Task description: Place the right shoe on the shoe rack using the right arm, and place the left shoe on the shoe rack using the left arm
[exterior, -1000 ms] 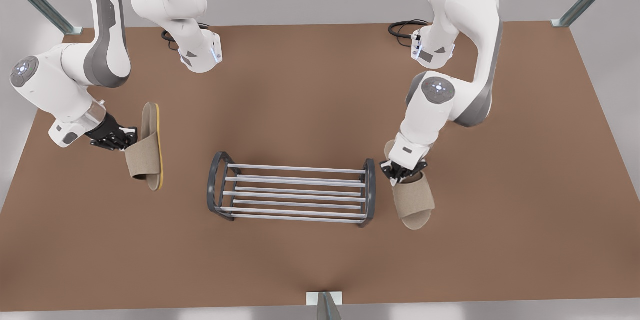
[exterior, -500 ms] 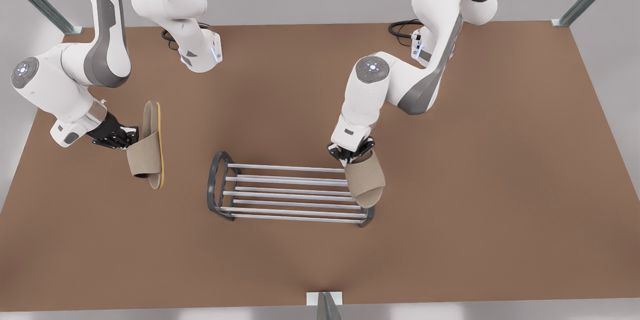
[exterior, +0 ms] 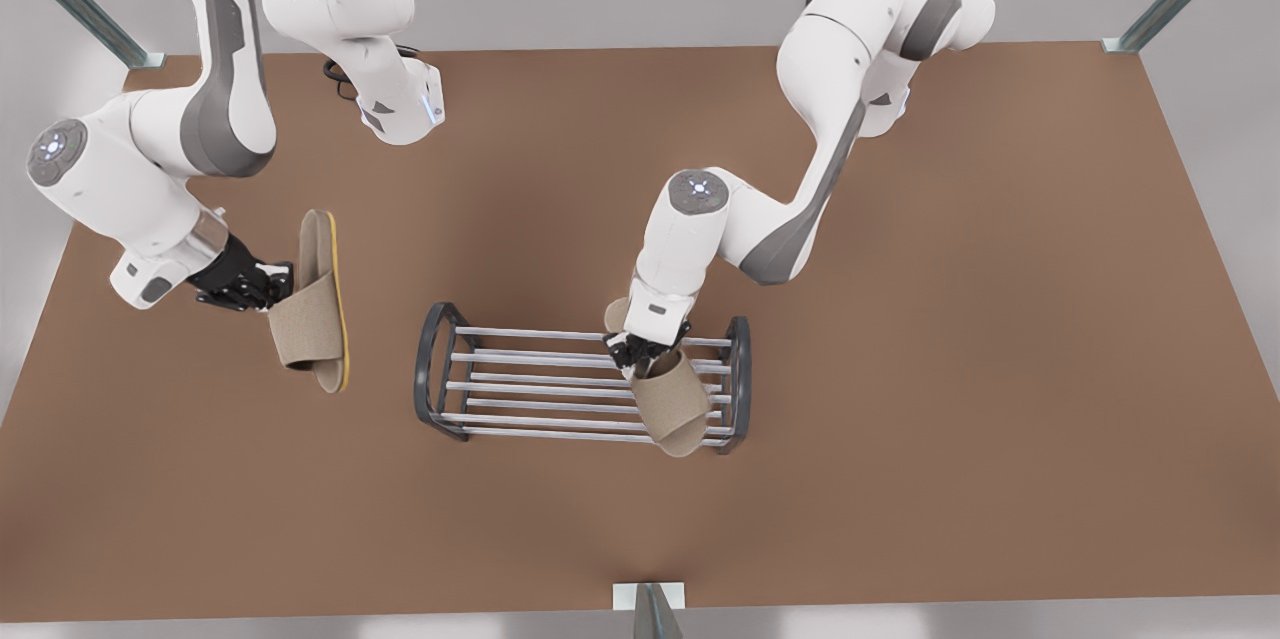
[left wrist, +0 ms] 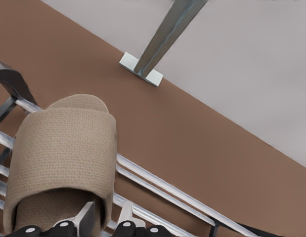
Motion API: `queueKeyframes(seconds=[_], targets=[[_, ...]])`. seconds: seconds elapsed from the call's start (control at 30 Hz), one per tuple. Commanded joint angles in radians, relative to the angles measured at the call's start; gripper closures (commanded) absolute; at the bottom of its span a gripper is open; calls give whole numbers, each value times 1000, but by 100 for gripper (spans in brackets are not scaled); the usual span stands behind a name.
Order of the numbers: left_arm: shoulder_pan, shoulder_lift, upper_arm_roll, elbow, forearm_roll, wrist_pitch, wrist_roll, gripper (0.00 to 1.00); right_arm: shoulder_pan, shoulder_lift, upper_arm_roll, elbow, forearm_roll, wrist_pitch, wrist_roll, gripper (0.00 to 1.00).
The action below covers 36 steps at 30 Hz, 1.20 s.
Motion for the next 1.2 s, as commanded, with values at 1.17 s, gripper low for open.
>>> queueKeyframes(seconds=[1.17], targets=[[637, -440, -224, -65, 108, -924, 1128, 0, 407, 421, 57, 456, -64, -15, 903, 79]])
